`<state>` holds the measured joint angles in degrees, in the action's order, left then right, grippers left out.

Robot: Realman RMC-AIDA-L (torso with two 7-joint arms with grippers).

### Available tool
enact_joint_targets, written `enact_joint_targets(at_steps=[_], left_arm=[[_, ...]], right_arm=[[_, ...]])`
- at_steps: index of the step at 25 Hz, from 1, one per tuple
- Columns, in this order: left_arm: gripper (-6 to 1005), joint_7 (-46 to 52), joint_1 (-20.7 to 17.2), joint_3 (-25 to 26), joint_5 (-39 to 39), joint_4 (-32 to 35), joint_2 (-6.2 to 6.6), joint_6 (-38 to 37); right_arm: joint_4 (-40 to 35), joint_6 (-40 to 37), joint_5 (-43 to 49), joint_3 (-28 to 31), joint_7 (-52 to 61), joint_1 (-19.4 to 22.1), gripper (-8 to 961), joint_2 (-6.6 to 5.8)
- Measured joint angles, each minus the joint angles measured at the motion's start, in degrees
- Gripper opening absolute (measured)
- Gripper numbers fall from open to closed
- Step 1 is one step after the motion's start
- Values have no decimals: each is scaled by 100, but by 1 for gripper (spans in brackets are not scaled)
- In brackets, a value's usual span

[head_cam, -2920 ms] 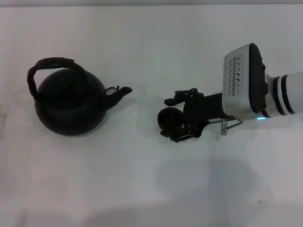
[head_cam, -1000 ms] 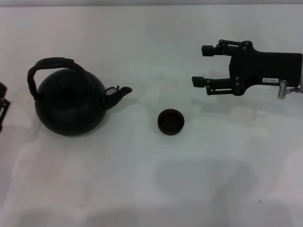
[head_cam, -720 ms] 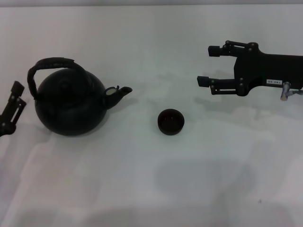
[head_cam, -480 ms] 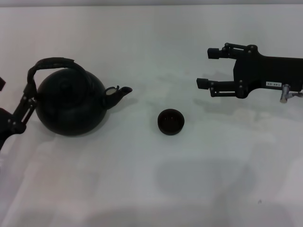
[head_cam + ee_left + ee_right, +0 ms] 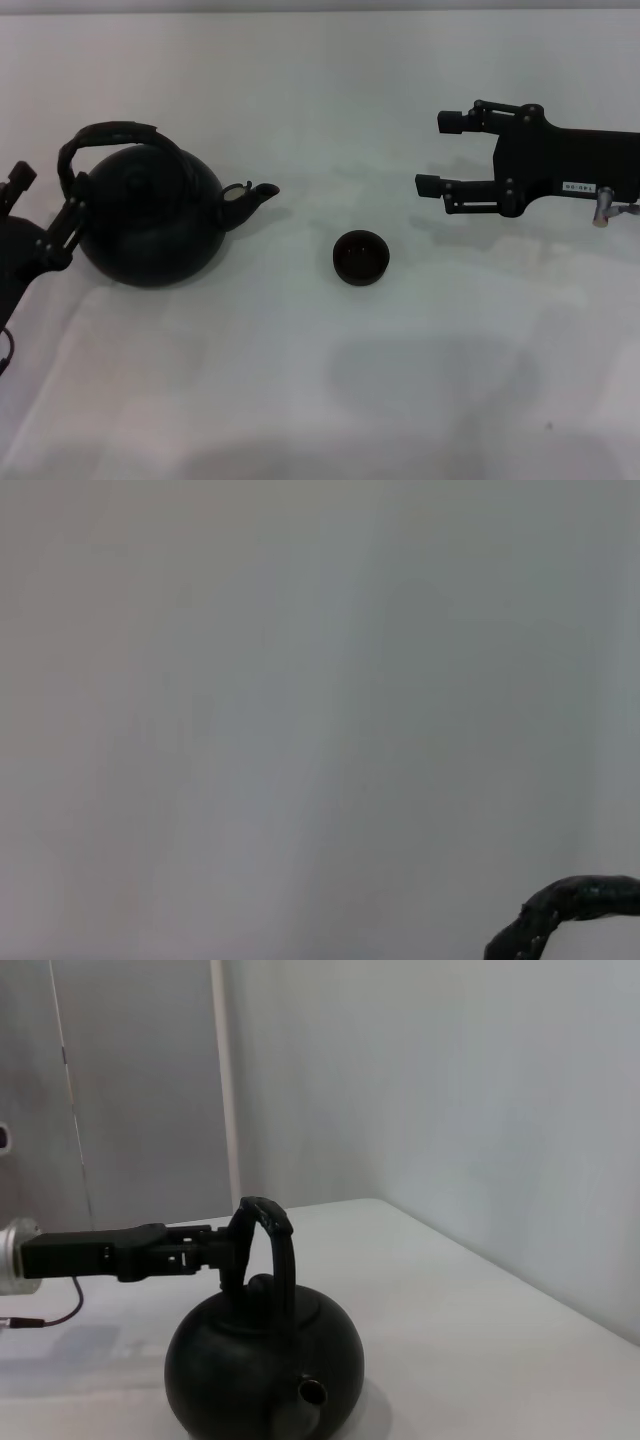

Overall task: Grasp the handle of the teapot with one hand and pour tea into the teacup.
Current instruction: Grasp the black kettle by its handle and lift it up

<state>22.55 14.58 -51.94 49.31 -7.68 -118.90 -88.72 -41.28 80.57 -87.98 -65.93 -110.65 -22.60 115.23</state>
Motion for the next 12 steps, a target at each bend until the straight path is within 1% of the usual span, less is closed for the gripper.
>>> enact_joint_targets(at_steps=[7,12], left_arm=[[739,155,121,0,0,80,6,228],[667,187,179,0,-2,83,-14,290]], right_arm=[[47,0,-1,0,-4,-12,850,0],[50,-1,-1,6,-54,-18,850,-1]])
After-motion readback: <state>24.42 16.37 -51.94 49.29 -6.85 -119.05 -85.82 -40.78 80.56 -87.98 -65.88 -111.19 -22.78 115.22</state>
